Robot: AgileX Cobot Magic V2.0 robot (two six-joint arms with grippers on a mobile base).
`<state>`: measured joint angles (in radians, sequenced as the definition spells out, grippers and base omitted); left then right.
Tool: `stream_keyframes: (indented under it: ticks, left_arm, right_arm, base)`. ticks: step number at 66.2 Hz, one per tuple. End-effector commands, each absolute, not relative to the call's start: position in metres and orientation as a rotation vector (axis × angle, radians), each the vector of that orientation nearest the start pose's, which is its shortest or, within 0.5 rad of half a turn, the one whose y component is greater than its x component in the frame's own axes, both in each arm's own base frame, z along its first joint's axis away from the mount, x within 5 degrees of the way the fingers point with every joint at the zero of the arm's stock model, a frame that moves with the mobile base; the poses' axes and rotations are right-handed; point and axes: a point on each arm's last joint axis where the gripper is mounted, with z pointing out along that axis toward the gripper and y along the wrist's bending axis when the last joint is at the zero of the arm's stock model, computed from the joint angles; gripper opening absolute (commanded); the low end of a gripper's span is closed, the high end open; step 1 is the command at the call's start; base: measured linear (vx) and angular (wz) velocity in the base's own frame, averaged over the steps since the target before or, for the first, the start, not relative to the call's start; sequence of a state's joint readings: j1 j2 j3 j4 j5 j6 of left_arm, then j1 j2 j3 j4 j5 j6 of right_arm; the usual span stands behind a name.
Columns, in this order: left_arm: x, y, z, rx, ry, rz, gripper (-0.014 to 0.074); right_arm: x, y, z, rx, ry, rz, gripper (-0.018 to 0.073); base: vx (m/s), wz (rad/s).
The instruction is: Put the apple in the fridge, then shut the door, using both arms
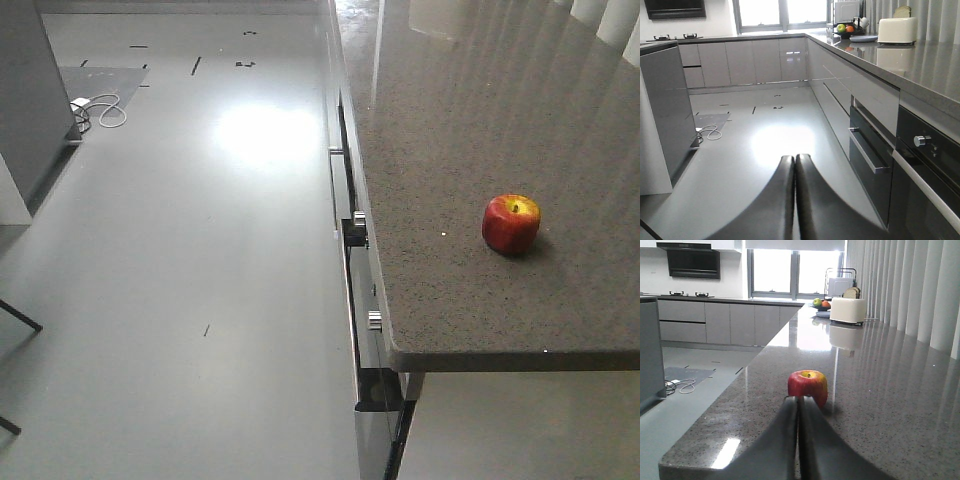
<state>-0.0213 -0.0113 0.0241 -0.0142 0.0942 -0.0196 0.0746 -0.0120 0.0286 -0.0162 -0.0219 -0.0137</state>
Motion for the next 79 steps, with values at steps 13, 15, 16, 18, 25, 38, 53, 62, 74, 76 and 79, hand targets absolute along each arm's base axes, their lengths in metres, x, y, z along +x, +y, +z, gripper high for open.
stream_keyframes:
  ticks: [13,15,16,18,25,38,53,62,74,76,79]
  left_arm:
    - [0.054,-0.002,0.211,-0.011,1.483,-0.062,-0.0006]
    - [0.054,-0.002,0.211,-0.011,1.483,-0.062,-0.0006]
    - [0.054,-0.002,0.211,-0.011,1.483,-0.062,-0.0006]
    - [0.054,-0.002,0.211,-0.011,1.483,-0.062,-0.0006]
    - [0.054,-0.002,0.211,-0.011,1.483,-0.062,-0.0006]
    - [0.054,-0.002,0.211,-0.011,1.483,-0.062,-0.0006]
    - [0.054,-0.002,0.211,-0.011,1.483,-0.062,-0.0006]
    - [0.054,-0.002,0.211,-0.011,1.483,-0.062,-0.0006]
    - [0.054,-0.002,0.211,-0.011,1.483,-0.062,-0.0006]
    - [0.054,-0.002,0.211,-0.011,1.483,-0.062,-0.0006]
    - [0.054,-0.002,0.211,-0.011,1.483,-0.062,-0.0006]
  right_arm:
    - [0.054,0.004,0.216,-0.083,1.379,0.018,-0.0003]
    - [0.054,0.004,0.216,-0.083,1.379,0.018,-0.0003]
    - [0.054,0.004,0.216,-0.083,1.379,0.018,-0.0003]
    - [0.054,0.004,0.216,-0.083,1.379,0.018,-0.0003]
    - [0.054,0.004,0.216,-0.083,1.379,0.018,-0.0003]
    - [0.053,0.004,0.22,-0.055,1.35,0.047,-0.0003]
    - [0.046,0.003,0.262,-0.067,1.385,0.034,-0.0003]
    - [0.048,0.003,0.29,-0.079,1.501,0.022,-0.0003]
    - [0.059,0.004,0.319,-0.081,1.664,0.026,0.0]
    - [0.061,0.004,0.322,-0.081,1.689,0.027,0.0004]
    - [0.066,0.005,0.326,-0.081,1.742,0.033,0.0016]
  base:
    - [0.0,0.0]
    - [0.0,0.0]
    - [0.0,0.0]
    - [0.0,0.0]
    - [0.0,0.0]
    - [0.0,0.0]
    - [0.0,0.0]
    - [0.0,0.0]
    - [0.0,0.0]
    - [0.0,0.0]
    - [0.0,0.0]
